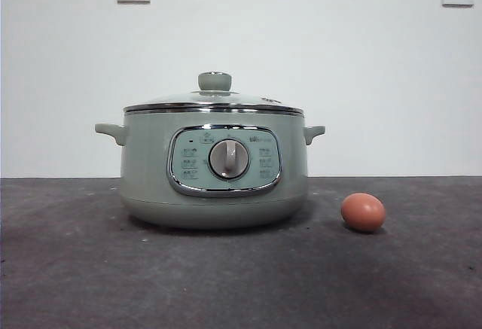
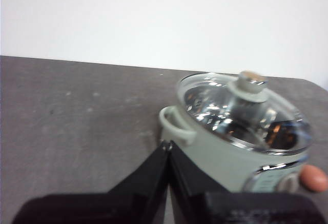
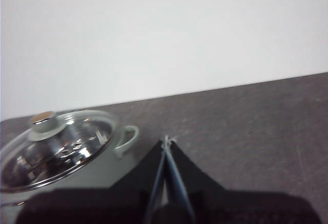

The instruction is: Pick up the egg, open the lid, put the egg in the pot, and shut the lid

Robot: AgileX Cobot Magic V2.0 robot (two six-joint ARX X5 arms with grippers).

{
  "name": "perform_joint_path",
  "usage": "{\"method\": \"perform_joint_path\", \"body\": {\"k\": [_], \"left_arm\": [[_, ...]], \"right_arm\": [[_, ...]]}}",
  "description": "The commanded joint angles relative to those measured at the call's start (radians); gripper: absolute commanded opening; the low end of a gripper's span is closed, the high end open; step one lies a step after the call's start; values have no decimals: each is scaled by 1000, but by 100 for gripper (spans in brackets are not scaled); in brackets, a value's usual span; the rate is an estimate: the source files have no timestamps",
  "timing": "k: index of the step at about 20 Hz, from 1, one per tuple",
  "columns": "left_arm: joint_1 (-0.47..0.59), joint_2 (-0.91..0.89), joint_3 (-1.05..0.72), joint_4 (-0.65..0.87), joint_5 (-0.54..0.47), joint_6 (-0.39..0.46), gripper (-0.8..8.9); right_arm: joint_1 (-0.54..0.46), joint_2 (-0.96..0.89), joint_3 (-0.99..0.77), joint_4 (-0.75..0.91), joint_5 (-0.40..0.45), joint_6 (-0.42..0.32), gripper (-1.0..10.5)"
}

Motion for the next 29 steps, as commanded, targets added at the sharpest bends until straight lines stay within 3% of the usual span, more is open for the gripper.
{"method": "perform_joint_path", "body": {"k": [1,13,19,26,28,29], "left_arm": [[2,43,85,-52,48,10,-7],[1,270,484,-433,200,149,-7],[0,321,555,-494,234,167,-7],[0,344,558,-503,235,166,1],[0,356,560,-511,235,166,58],[0,362,560,-512,240,166,196]], "right_arm": [[0,72,108,-82,-36,-27,-9],[0,388,543,-558,-216,-233,-9],[0,460,618,-660,-258,-282,-9],[0,483,624,-680,-258,-281,12],[0,484,624,-678,-258,-281,199],[0,488,624,-679,-258,-280,347]]}}
